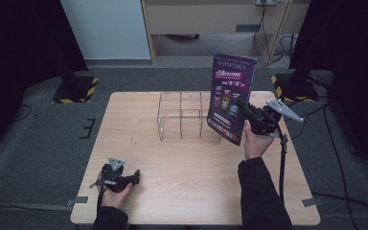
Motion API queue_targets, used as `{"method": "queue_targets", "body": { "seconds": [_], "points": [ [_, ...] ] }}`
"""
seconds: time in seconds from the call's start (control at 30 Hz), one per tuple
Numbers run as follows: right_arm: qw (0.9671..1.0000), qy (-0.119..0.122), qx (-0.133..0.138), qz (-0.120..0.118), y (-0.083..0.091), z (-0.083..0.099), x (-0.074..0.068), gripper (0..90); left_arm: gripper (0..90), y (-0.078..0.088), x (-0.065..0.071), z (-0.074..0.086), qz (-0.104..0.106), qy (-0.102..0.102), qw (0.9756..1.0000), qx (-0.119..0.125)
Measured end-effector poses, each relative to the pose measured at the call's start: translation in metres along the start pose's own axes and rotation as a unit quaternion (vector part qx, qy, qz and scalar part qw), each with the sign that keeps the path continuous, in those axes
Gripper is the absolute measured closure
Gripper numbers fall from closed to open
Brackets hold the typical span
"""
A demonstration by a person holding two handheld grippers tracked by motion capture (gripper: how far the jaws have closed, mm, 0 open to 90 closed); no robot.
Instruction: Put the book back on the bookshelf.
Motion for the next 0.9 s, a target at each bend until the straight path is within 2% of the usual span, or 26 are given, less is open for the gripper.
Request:
{"method": "queue_targets", "body": {
  "seconds": [0.6, 0.9],
  "points": [
    [0.9989, 0.032, -0.027, 0.022, -0.030, 0.030, -0.009, 84.3, 9.0, 0.000, 0.000, 0.000, -0.001, -0.002, 1.0000, -0.001],
    [0.9984, 0.032, -0.040, 0.025, -0.034, 0.047, -0.009, 84.3, 9.0, 0.000, 0.000, 0.000, -0.001, -0.002, 1.0000, -0.001]
  ]
}}
Point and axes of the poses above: each handheld gripper's, and its own axes: y roughly backward along the jaws, z roughly out of its underside, x roughly to its right, the point moved 8 cm from there along -y, roughly forward along the jaws, and after that the axes turned 8 degrees about y, right-handed, at the moved point
